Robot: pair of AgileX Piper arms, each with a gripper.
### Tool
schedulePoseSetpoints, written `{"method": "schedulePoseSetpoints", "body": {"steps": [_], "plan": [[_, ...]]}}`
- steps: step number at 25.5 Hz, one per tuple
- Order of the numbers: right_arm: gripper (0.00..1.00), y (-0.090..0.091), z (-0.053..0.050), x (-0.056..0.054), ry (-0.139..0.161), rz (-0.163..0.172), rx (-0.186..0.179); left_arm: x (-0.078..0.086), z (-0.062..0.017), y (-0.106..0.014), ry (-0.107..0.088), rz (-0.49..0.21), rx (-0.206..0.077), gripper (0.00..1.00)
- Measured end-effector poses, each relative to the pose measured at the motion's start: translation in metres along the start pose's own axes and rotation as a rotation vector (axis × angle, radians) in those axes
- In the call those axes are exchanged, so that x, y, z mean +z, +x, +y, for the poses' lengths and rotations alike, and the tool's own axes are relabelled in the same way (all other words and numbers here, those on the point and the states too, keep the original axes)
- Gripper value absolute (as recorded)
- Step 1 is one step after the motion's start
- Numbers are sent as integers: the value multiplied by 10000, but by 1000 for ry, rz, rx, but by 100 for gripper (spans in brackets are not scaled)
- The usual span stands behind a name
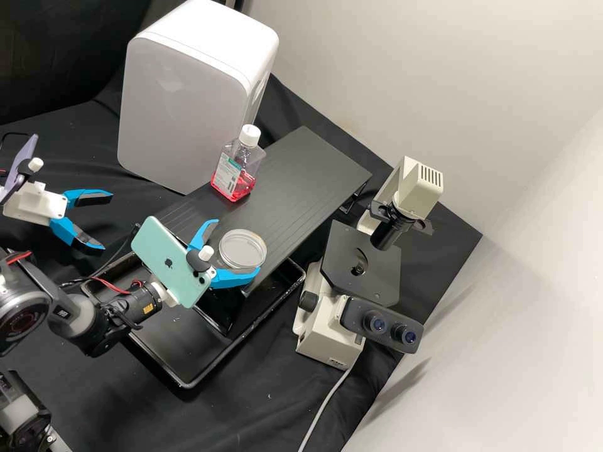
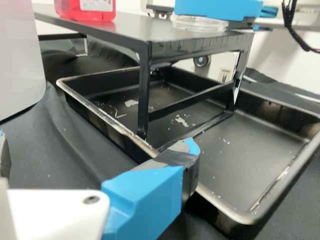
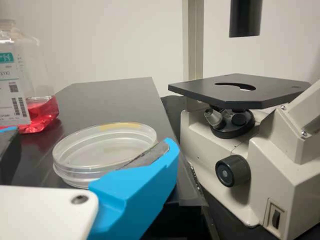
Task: Place the lid on the petri dish
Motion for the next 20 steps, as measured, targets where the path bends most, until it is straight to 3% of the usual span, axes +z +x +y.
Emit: {"method": "schedulePoseSetpoints", "body": {"steps": [4,7,20], "plan": [[100,-19,27,6,42,12,5,11,64,-18,-12,-6,25,100],[100,-25,32,-22,38,34,2,8,65,-25,-12,-6,25,100],[100,-27,25,-36,61,45,-9,19,97,-53,-9,-10,39,100]]}}
